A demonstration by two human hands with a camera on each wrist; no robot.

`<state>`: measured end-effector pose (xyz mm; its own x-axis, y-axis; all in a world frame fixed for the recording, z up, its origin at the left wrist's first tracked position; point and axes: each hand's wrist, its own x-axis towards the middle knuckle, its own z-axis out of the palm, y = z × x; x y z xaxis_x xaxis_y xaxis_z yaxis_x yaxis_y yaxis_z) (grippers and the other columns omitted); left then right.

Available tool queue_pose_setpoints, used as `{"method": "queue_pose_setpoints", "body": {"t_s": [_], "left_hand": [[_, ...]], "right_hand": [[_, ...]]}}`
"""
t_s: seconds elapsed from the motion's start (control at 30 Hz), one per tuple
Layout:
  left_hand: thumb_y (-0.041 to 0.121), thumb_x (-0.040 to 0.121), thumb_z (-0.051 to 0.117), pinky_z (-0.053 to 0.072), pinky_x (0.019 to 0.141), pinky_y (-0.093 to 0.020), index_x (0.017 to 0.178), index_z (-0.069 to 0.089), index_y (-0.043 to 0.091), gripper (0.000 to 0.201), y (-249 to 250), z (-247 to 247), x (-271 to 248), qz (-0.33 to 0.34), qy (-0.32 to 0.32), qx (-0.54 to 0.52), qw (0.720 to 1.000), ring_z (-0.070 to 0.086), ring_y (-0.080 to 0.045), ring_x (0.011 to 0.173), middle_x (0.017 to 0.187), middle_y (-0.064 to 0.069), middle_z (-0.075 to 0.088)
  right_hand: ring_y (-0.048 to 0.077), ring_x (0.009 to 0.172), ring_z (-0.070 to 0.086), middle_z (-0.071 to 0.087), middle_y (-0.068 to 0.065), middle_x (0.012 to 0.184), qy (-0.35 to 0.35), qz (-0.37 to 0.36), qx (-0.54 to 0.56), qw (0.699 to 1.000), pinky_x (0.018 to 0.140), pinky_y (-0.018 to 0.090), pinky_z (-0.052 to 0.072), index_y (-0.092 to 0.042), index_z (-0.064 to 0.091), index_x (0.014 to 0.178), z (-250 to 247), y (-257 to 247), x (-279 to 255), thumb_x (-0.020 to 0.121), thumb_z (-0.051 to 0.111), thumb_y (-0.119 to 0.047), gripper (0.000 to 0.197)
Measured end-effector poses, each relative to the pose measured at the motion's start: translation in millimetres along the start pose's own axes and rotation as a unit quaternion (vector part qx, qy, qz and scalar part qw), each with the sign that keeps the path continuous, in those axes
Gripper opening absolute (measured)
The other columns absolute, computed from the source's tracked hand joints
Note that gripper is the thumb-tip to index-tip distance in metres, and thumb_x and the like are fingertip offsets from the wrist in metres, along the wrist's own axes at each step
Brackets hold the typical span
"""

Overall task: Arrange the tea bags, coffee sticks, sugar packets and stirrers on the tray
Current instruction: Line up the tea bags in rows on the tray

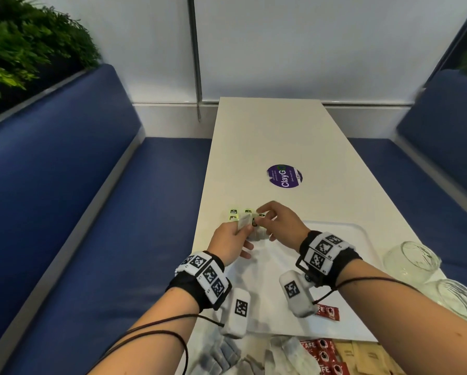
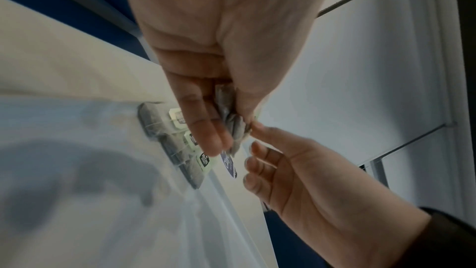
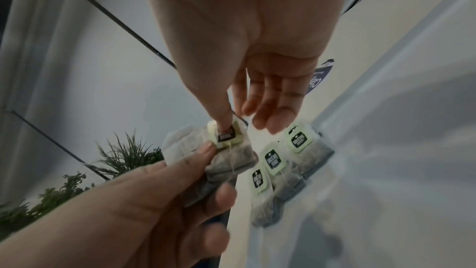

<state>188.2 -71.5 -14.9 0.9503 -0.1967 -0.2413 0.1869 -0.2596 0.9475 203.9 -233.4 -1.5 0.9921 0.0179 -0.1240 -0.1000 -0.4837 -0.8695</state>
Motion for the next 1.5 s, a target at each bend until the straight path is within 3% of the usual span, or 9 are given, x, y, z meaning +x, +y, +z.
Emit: {"method": "queue_pose_setpoints", "body": {"t_s": [0.23, 0.47, 0.73, 0.87, 1.1, 1.17, 1.23, 1.4, 1.5], "left_hand": [[0.018, 0.102, 0.037, 0.054, 0.059, -0.030, 0.115, 0.064, 0.005, 0.033, -1.1, -19.8, 13.1, -0.071, -0.004, -0.033, 0.997, 0.063, -0.019, 0.072, 0.101, -0.010, 0.072], [0.023, 0.097, 0.038, 0.053, 0.092, -0.049, 0.095, 0.064, 0.012, 0.029, -18.7, -36.3, 31.9, -0.094, 0.078, 0.049, 0.991, 0.062, -0.030, 0.089, 0.087, -0.008, 0.061], [0.022, 0.094, 0.065, 0.058, 0.072, -0.033, 0.100, 0.068, 0.009, 0.015, -32.1, -41.6, 27.9, -0.044, 0.079, 0.053, 0.995, 0.067, -0.021, 0.075, 0.099, -0.014, 0.072], [0.020, 0.086, 0.075, 0.057, 0.071, -0.032, 0.097, 0.066, 0.007, 0.020, -27.4, -40.0, 24.8, -0.043, 0.085, -0.001, 0.995, 0.068, -0.020, 0.080, 0.094, -0.011, 0.074], [0.023, 0.085, 0.076, 0.056, 0.083, -0.045, 0.093, 0.070, 0.006, 0.019, -3.5, -21.9, 15.4, -0.003, 0.048, -0.028, 0.998, 0.071, -0.025, 0.083, 0.089, -0.009, 0.076], [0.026, 0.082, 0.079, 0.057, 0.078, -0.038, 0.094, 0.070, 0.014, 0.018, -2.1, -18.5, 16.1, 0.008, 0.091, 0.019, 0.996, 0.069, -0.020, 0.088, 0.095, 0.000, 0.073], [0.026, 0.080, 0.080, 0.050, 0.075, -0.027, 0.094, 0.069, 0.020, 0.020, 0.0, -15.9, 13.4, 0.019, 0.143, 0.072, 0.987, 0.064, -0.014, 0.090, 0.099, 0.007, 0.068], [0.037, 0.074, 0.084, 0.049, 0.073, -0.021, 0.099, 0.065, 0.018, 0.037, 3.6, -2.2, 8.1, 0.021, 0.073, 0.106, 0.991, 0.064, -0.008, 0.086, 0.095, 0.009, 0.068], [0.031, 0.088, 0.072, 0.050, 0.074, -0.026, 0.095, 0.064, 0.016, 0.019, 2.3, -1.0, 10.3, 0.037, 0.105, 0.128, 0.985, 0.065, -0.015, 0.084, 0.087, 0.008, 0.066]], "right_hand": [[0.016, 0.061, 0.059, 0.062, 0.008, 0.071, -0.106, 0.105, -0.074, 0.986, 0.053, 0.026, 0.051, -0.005, 0.060, 0.082, -17.6, 18.8, 10.7, 0.091, 0.065, -0.014, 0.013], [0.018, 0.057, 0.057, 0.062, 0.002, 0.069, -0.023, 0.069, -0.094, 0.993, 0.049, 0.023, 0.048, -0.014, 0.061, 0.076, -14.5, 42.0, 18.8, 0.087, 0.070, -0.014, 0.015], [0.021, 0.071, 0.061, 0.066, 0.007, 0.083, 0.002, 0.057, -0.115, 0.992, 0.071, 0.037, 0.056, -0.012, 0.067, 0.085, -4.5, 44.1, 32.7, 0.085, 0.073, -0.018, 0.009], [0.014, 0.084, 0.055, 0.054, 0.000, 0.100, 0.057, -0.008, -0.140, 0.988, 0.074, 0.024, 0.042, -0.019, 0.066, 0.105, -6.3, 33.6, 29.1, 0.081, 0.076, -0.027, 0.028], [0.001, 0.062, 0.054, 0.063, -0.009, 0.070, -0.044, -0.087, -0.070, 0.993, 0.066, 0.022, 0.046, -0.022, 0.066, 0.082, 0.9, -10.5, 15.2, 0.084, 0.072, -0.026, 0.007], [0.007, 0.061, 0.055, 0.061, -0.007, 0.065, -0.023, -0.078, -0.095, 0.992, 0.065, 0.025, 0.045, -0.021, 0.062, 0.074, 2.8, -10.9, 16.3, 0.086, 0.070, -0.024, 0.014], [0.014, 0.066, 0.060, 0.064, -0.002, 0.069, 0.001, -0.060, -0.117, 0.991, 0.065, 0.029, 0.046, -0.019, 0.058, 0.073, 4.2, -11.3, 15.5, 0.088, 0.066, -0.025, 0.018], [0.021, 0.076, 0.062, 0.065, 0.001, 0.075, 0.007, -0.047, -0.108, 0.993, 0.069, 0.033, 0.049, -0.017, 0.055, 0.074, 8.7, -13.6, 8.8, 0.090, 0.062, -0.025, 0.019], [0.020, 0.073, 0.066, 0.071, 0.004, 0.079, -0.026, -0.045, -0.069, 0.996, 0.070, 0.034, 0.054, -0.015, 0.059, 0.080, 8.8, -15.5, 5.0, 0.089, 0.063, -0.028, 0.017]]}}
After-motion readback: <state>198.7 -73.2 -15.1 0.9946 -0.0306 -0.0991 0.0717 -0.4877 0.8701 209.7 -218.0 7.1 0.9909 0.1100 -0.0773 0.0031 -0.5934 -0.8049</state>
